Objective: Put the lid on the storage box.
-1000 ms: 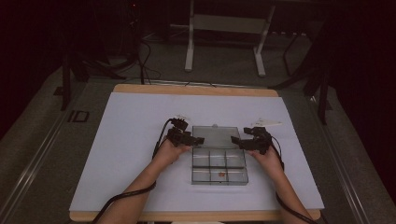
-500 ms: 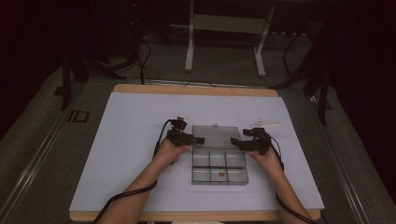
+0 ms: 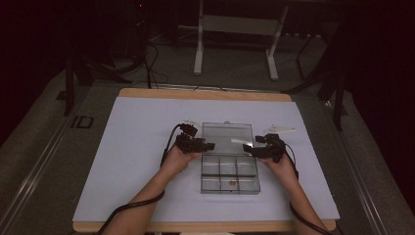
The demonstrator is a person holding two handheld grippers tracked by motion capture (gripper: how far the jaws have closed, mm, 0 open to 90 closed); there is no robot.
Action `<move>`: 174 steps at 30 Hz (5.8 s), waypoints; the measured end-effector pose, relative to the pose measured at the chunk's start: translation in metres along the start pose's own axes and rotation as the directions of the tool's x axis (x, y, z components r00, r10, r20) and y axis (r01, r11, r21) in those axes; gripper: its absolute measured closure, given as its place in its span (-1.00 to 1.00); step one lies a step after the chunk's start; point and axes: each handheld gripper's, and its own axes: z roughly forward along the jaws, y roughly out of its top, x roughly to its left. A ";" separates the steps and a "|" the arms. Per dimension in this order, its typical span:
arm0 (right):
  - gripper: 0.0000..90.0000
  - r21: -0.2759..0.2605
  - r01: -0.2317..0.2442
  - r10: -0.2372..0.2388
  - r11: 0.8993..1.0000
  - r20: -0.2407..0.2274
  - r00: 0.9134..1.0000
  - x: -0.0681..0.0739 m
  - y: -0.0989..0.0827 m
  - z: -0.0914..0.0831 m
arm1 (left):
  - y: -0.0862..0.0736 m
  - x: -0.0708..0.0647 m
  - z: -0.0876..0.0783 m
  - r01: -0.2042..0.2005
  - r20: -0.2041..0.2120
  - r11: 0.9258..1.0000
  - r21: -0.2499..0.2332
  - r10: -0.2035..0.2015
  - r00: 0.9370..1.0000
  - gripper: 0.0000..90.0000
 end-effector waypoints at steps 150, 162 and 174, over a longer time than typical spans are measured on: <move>0.12 -0.072 0.073 -0.082 0.995 -0.125 0.989 0.022 -0.044 -0.070 | -0.060 -0.049 -0.065 -0.396 -0.013 0.909 -0.133 0.398 0.917 -0.05; 0.10 -0.051 0.079 -0.084 0.996 -0.111 0.990 0.019 -0.048 -0.070 | -0.066 -0.044 -0.064 -0.374 -0.006 0.920 -0.116 0.376 0.927 -0.05; 0.10 -0.043 0.073 -0.077 0.996 -0.108 0.991 0.016 -0.052 -0.069 | -0.071 -0.035 -0.065 -0.354 -0.013 0.930 -0.098 0.355 0.935 -0.08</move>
